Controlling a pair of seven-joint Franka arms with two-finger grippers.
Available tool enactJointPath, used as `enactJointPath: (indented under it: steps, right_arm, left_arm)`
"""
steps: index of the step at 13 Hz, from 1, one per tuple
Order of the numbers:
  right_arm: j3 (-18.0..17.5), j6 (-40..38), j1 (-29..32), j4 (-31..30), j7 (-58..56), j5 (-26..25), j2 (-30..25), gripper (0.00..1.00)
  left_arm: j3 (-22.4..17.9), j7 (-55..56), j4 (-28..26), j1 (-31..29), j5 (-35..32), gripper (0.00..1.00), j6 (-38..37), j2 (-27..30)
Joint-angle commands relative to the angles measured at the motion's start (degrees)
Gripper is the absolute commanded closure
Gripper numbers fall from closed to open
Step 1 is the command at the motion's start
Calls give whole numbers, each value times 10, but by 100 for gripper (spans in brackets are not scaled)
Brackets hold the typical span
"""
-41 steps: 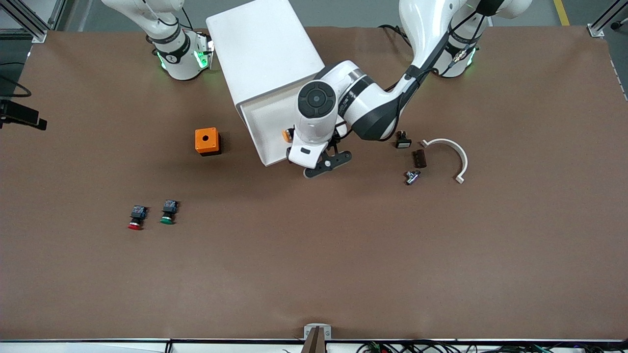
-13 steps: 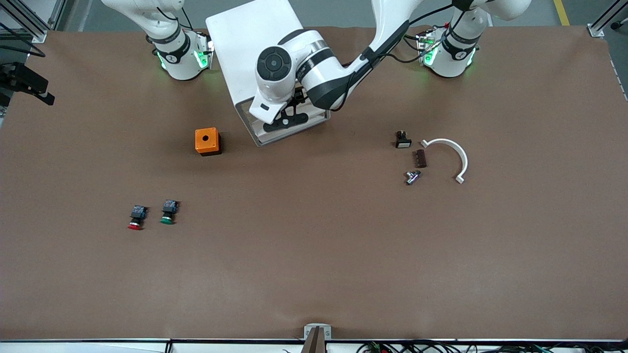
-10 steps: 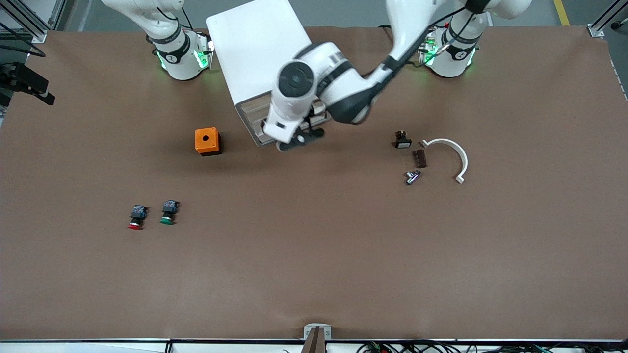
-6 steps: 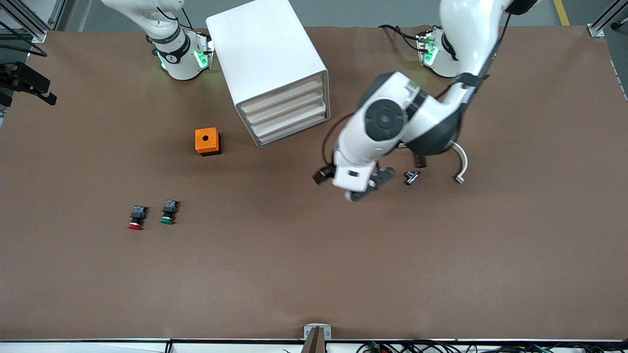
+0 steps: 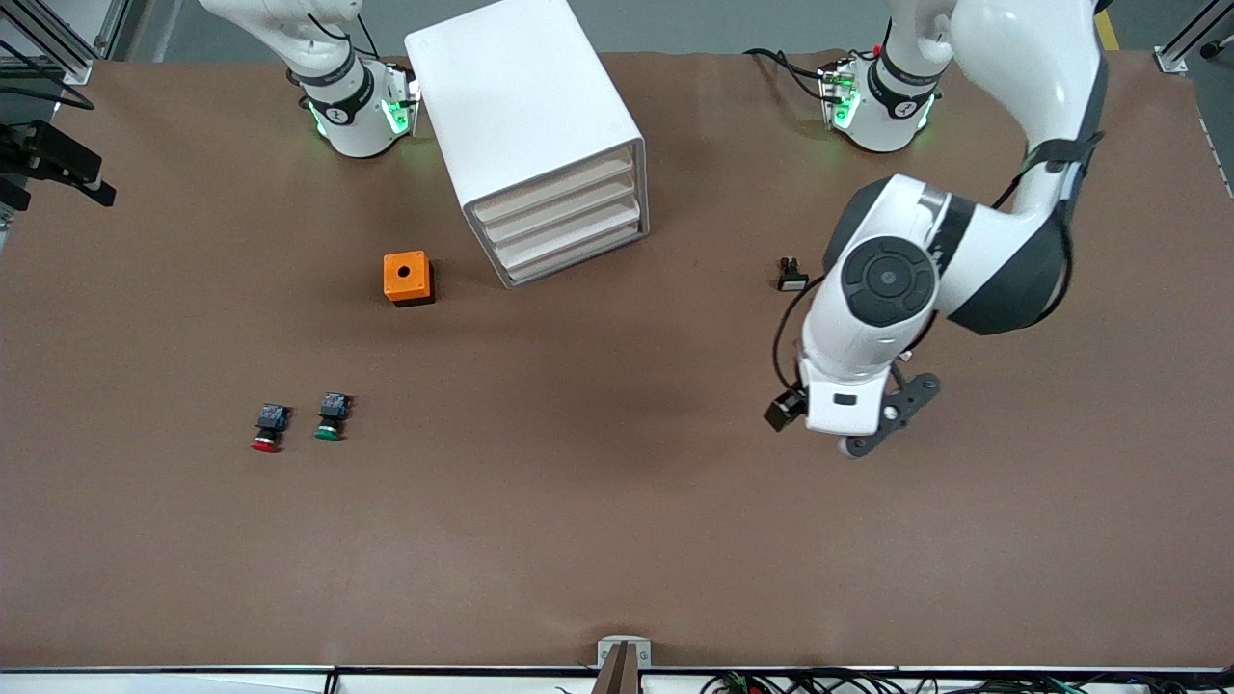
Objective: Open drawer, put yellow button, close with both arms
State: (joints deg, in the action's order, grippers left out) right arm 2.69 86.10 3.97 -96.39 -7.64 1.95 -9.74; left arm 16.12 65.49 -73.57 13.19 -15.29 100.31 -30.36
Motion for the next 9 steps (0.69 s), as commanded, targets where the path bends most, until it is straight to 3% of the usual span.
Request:
enactJointPath:
  steps: [1,6,9]
  right_arm:
    - [2,-8,-1,3,1,9,-4,0]
    - [2,-8,-1,3,-3,6,-5,0]
    - [2,-8,0,2,-4,3,-5,0]
  left_arm:
    - [7,-88,-8,-42,-20,0,-38,48]
    - [9,-258,-8,-122,-9,0,-87,118]
    - [4,-355,-12,-168,46,0,-98,160]
